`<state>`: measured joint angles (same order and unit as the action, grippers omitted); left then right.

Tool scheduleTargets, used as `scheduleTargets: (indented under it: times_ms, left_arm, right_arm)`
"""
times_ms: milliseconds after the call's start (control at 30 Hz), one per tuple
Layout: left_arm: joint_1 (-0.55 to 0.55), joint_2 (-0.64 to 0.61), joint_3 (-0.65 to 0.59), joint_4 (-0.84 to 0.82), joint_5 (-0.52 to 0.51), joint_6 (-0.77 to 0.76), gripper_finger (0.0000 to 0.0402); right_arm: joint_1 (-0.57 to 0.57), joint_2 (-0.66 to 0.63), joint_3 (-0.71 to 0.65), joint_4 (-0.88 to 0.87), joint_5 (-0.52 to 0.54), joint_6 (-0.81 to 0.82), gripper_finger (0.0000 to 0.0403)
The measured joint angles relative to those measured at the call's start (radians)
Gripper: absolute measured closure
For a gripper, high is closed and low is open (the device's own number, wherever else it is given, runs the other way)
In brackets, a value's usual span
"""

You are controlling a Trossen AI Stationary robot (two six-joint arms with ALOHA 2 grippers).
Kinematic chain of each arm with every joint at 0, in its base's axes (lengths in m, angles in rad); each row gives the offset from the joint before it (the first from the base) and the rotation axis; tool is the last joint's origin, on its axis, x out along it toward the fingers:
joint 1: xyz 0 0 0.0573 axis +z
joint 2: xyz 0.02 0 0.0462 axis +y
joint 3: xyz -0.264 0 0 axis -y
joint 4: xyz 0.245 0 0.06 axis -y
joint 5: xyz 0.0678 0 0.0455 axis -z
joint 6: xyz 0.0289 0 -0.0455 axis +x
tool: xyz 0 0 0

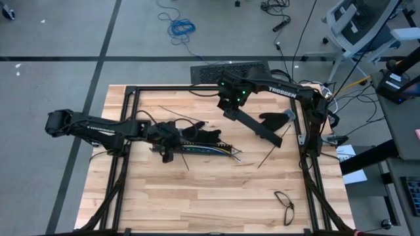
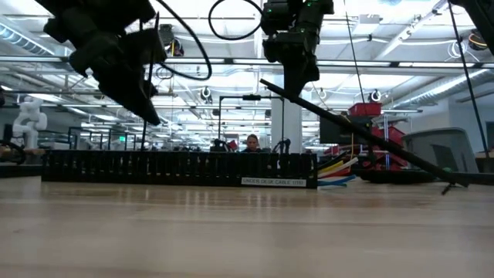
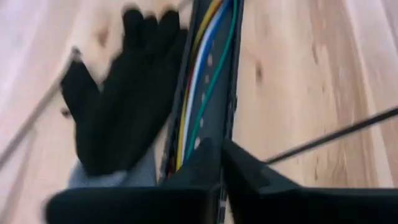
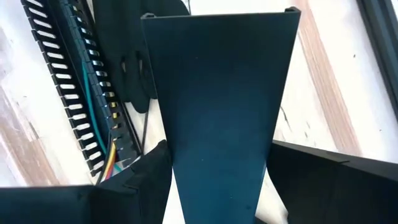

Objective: Ziptie cables
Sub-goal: Close the cable duct

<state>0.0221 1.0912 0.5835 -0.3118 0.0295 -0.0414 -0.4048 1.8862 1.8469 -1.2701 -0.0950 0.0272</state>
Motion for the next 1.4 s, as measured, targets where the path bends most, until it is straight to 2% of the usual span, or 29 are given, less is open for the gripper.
scheduleTargets:
  times_ms: [133, 333, 633, 800, 1000, 1100, 1233, 1400]
  left_arm:
    - [0.031, 0.052, -0.002, 0.010, 0.026, 0.026, 0.0397]
    - [0.063, 0.181, -0.002, 0.022, 0.125, 0.052, 0.0400]
    - [0.063, 0.337, 0.000, 0.035, 0.125, 0.049, 0.0401]
    - [0.047, 0.336, 0.002, -0.031, 0.137, 0.028, 0.0401]
    - [0.021, 0.295, 0.000, -0.132, 0.136, 0.021, 0.0401]
    - [0.015, 0.281, -0.002, -0.152, 0.124, 0.021, 0.0401]
    - [0.014, 0.278, -0.002, -0.152, 0.104, -0.004, 0.0401]
    - [0.015, 0.277, -0.002, -0.153, 0.094, -0.060, 0.0402]
  right_arm:
    - [-0.014, 0.000, 0.000, 0.011, 0.000, -0.017, 0.0172]
    - [-0.020, 0.000, 0.000, 0.009, -0.001, -0.023, 0.0172]
    - [-0.020, 0.000, 0.000, 0.003, -0.001, -0.029, 0.0172]
    - [-0.020, 0.000, 0.000, -0.012, -0.006, -0.036, 0.0172]
    - [-0.019, 0.000, 0.000, -0.195, 0.000, -0.077, 0.0172]
    - [-0.016, 0.000, 0.000, -0.228, 0.001, -0.065, 0.0172]
    - [0.011, 0.004, -0.016, -0.252, -0.046, -0.061, 0.0172]
    - [0.104, 0.012, -0.101, -0.210, -0.147, -0.043, 0.0172]
